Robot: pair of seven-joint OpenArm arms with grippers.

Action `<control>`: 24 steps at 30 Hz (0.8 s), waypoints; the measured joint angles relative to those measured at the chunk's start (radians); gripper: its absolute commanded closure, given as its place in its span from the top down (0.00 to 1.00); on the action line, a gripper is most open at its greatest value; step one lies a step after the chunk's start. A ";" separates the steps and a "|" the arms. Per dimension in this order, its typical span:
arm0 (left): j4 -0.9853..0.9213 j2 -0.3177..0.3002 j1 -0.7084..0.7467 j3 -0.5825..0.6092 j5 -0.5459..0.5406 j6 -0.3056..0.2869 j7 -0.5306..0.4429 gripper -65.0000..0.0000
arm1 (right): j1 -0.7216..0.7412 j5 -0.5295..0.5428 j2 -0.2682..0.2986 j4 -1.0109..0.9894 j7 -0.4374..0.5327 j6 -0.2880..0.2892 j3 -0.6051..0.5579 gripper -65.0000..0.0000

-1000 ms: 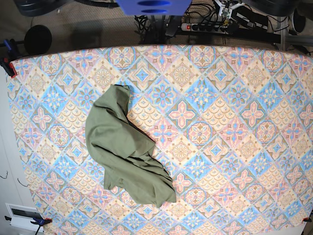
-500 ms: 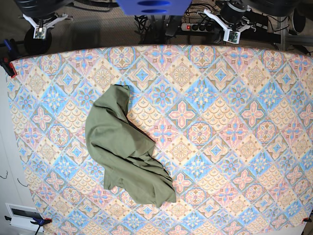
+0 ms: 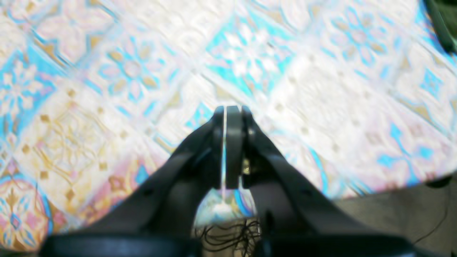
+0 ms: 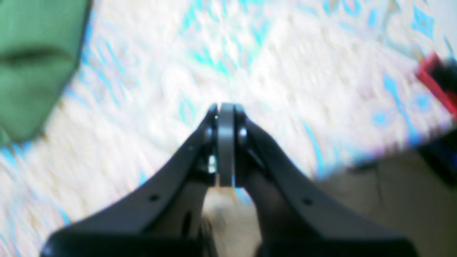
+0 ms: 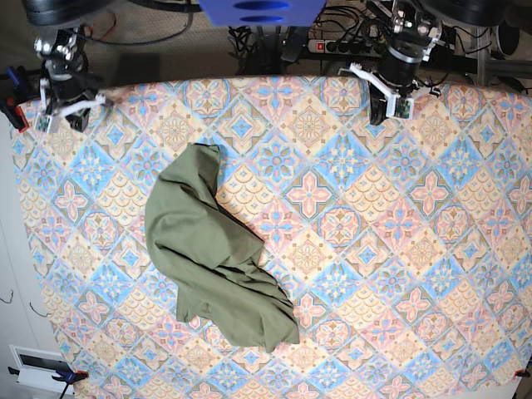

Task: Layout the t-shirt on the table in an organized manner, then fold the t-shirt properly
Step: 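Move both grippers down toward the crumpled olive-green t-shirt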

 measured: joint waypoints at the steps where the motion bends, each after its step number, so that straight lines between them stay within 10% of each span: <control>1: 0.000 0.002 -0.029 0.000 -0.002 -0.003 0.027 0.00 | 0.042 0.002 0.002 0.000 -0.026 0.000 0.000 0.01; 19: 0.003 0.086 -0.372 0.126 -0.135 -0.002 0.320 0.16 | 0.571 -0.001 -0.003 -0.252 -0.135 -0.001 -0.299 0.33; 24: -0.014 0.119 -0.410 0.126 -0.135 -0.005 0.315 0.38 | 0.668 -0.007 0.003 -0.401 -0.122 -0.005 -0.367 0.35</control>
